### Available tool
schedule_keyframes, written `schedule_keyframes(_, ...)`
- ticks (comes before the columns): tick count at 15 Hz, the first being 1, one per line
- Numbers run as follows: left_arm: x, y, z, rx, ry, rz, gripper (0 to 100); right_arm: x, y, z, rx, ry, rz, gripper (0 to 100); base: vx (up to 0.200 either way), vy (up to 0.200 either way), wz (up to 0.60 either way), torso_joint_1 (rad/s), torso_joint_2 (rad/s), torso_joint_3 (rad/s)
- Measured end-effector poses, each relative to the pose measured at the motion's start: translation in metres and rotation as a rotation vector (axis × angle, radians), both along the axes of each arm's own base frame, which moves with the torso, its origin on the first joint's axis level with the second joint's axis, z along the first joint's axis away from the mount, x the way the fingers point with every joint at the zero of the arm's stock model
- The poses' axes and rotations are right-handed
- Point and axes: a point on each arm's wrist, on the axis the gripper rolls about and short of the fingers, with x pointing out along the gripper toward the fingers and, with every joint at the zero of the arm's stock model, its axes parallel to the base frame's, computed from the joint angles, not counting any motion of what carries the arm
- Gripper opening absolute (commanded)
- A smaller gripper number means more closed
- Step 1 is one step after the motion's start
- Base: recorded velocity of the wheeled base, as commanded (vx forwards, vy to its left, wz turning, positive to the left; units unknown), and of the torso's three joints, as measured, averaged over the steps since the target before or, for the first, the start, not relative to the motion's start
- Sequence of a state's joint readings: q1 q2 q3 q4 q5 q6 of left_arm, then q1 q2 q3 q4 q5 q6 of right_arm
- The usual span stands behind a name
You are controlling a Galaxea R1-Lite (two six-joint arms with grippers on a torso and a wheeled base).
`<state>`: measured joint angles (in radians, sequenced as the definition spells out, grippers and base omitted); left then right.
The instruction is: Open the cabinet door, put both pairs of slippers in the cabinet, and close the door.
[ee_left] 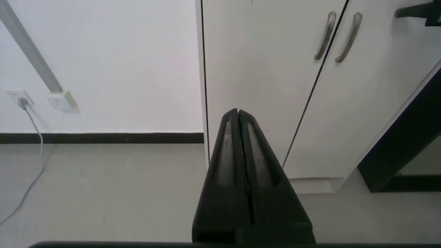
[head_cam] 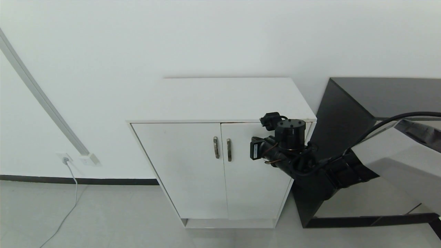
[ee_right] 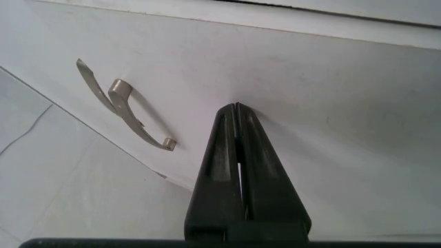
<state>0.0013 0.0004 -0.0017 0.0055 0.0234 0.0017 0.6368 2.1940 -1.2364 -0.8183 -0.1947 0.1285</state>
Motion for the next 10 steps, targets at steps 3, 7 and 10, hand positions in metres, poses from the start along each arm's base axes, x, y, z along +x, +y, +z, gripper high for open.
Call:
schedule_keyframes(3, 0.0, 0.0, 0.0, 0.0, 0.0, 0.0, 0, 0.0048, -0.0004, -0.0012, 0.002, -0.003, -0.007, 0, 0.0, 0.0, 0.0, 0.0, 0.0, 0.0)
schedule_keyframes(7, 0.0, 0.0, 0.0, 0.0, 0.0, 0.001, 0, 0.0092, -0.0011, -0.0032, -0.001, 0.001, -0.015, 0, 0.0, 0.0, 0.0, 0.0, 0.0, 0.0)
schedule_keyframes(10, 0.0, 0.0, 0.0, 0.0, 0.0, 0.0, 0, 0.0113, -0.0025, -0.0031, 0.0, 0.0, -0.02, 0, 0.0, 0.0, 0.0, 0.0, 0.0, 0.0)
